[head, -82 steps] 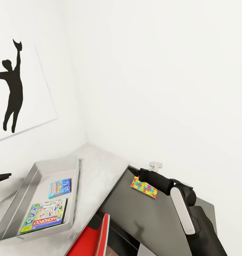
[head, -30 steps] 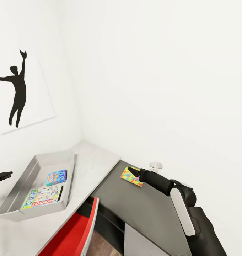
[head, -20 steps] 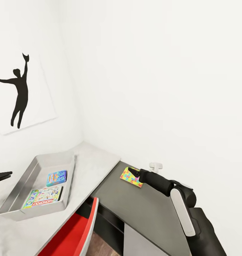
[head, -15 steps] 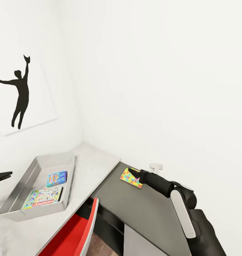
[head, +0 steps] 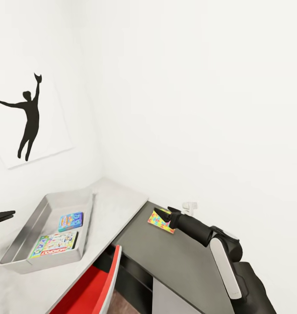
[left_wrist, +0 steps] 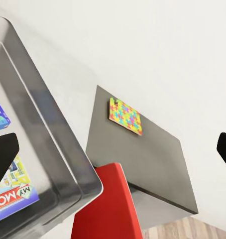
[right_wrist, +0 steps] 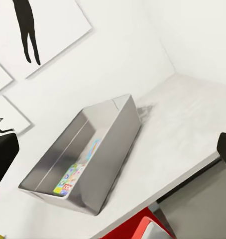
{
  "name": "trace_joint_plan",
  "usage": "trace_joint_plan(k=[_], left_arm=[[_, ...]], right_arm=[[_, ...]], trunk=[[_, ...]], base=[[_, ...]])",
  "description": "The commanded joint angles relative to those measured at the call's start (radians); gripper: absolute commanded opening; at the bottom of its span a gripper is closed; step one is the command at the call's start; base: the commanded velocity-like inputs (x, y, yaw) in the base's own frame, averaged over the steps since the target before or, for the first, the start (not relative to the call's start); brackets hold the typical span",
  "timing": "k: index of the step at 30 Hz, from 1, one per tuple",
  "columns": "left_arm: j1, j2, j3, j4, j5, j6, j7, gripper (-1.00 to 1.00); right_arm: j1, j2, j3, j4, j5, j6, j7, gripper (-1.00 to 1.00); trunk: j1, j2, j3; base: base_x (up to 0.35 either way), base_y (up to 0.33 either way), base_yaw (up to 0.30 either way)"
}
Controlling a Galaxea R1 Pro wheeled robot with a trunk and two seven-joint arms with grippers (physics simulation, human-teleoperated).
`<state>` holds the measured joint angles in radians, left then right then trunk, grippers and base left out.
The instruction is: Put all the toys in the child's room - the three board games (two on the bed and one on the table), the two jigsaw puzzles on the table, and the tennis ball on the table - inside the toy box on the table in the child's room.
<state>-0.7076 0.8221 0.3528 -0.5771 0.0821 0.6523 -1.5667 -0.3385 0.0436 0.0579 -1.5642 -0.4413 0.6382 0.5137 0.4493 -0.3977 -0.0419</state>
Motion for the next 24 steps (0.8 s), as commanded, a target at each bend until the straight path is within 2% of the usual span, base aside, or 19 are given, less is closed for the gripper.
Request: trace_joint_plan(k=[1,12,24], left_arm=[[-0.001,0.0,0.0,0.0,-0.001,0.01,-0.004,1.0],[-0.001,0.0,0.0,0.0,-0.001,0.009,-0.004,1.0],[-0.001,0.0,0.0,0.0,-0.001,0.009,-0.004,1.0]], right_arm=[[0.001,0.001,-0.001,-0.001,-0.005,0.004,0.003,1.0],[0.005,0.001,-0.001,0.001,-0.002,-0.002,0.003,1.0],[0.006,0.003,0.0,0.001,-0.002,-0.002,-0.05,1.0]], trunk=[[0.001,-0.002,-0.001],[0.001,-0.002,0.017],[0.001,-0.002,0.026]], base=[[0.0,0.0,0.064],[-0.01,0.0,0.096],[-0.119,0.051,0.117]])
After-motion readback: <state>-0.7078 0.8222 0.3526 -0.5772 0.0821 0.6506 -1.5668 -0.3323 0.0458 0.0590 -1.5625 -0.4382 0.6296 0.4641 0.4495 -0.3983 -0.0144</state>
